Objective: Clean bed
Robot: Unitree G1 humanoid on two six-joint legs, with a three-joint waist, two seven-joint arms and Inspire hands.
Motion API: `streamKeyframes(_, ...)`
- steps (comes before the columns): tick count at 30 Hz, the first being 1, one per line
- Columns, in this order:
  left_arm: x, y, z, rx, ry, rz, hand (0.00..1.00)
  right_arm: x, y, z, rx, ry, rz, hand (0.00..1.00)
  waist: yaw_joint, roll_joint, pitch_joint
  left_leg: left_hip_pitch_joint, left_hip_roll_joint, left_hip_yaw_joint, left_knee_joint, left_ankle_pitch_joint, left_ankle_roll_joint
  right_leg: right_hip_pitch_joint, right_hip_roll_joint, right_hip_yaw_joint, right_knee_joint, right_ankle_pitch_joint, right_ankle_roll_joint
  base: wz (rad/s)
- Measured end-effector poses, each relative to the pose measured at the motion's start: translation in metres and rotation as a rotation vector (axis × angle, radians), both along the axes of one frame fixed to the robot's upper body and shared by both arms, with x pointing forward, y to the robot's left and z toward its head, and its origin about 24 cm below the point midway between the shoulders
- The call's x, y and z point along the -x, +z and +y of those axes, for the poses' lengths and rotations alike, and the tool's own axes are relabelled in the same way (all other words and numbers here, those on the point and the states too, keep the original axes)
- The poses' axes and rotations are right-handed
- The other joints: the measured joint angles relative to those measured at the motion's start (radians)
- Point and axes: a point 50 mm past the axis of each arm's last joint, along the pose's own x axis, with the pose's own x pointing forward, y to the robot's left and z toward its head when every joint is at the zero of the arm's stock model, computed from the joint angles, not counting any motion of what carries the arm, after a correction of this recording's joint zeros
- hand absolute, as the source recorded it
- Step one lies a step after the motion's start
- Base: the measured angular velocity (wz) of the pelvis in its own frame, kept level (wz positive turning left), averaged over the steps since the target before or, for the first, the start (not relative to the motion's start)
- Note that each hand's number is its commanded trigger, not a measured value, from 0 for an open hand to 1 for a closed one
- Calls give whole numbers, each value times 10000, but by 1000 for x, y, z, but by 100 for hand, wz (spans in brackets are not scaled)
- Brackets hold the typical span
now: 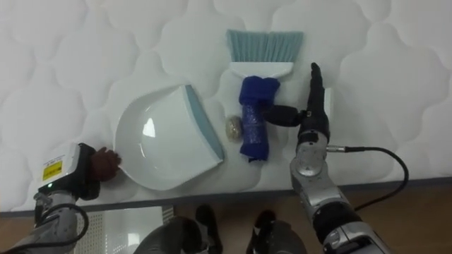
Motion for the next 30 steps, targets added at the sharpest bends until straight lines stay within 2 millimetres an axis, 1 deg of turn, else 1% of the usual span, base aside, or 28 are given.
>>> streamKeyframes(3, 0, 0, -1, 11, -8, -7, 100, 0, 0, 0, -1, 4, -29, 0, 68, 53, 28, -5, -2, 2, 0, 0, 0, -13, -7, -2, -2, 3, -6, 0)
streamKeyframes(7, 1, -1, 1, -85, 57, 38, 100, 0, 1, 0, -59, -26, -56, 0, 156, 71, 23, 0, -3, 31, -30, 4, -5, -27, -5, 5, -39, 4, -7, 0)
streamKeyframes(15, 1, -3, -6, 9, 13, -41, 100, -1, 3, 3, -338, -129, -222, 0, 159, 65, 11, 17, -2, 59, -28, 10, -9, -15, -2, 24, -22, 5, -6, 0)
streamKeyframes(21, 5, -6, -9, 98, 18, -57, 100, -2, 8, 9, -623, -392, -482, 0, 150, 1, -26, 48, -23, 78, -28, 18, -11, -13, -18, 62, -2, 6, -5, 0)
streamKeyframes(24, 7, -7, -10, 28, -20, -90, 100, -3, 10, 14, -812, -462, -642, 0, 89, -65, -65, 56, -23, 97, -24, 18, -10, -23, -21, 82, -3, 7, -4, 0)
streamKeyframes(27, 10, -9, -9, 2, -32, 7, 100, -4, 17, 22, -989, -341, -992, 0, -9, -143, -118, 101, -30, 141, -2, 23, -7, -13, -25, 123, -4, 15, 8, 0)
streamKeyframes(29, 13, -11, -8, 22, 85, 42, 100, -5, 26, 31, -1206, -143, -1466, 0, -82, -157, -128, 142, -31, 159, 6, 25, -3, 22, -28, 140, -5, 34, 24, 0)
streamKeyframes(30, 13, -11, -9, 18, 80, 32, 100, -5, 28, 33, -1267, -129, -1588, 0, -82, -157, -128, 159, -33, 161, 2, 27, 1, 39, -32, 136, -4, 38, 26, 0)
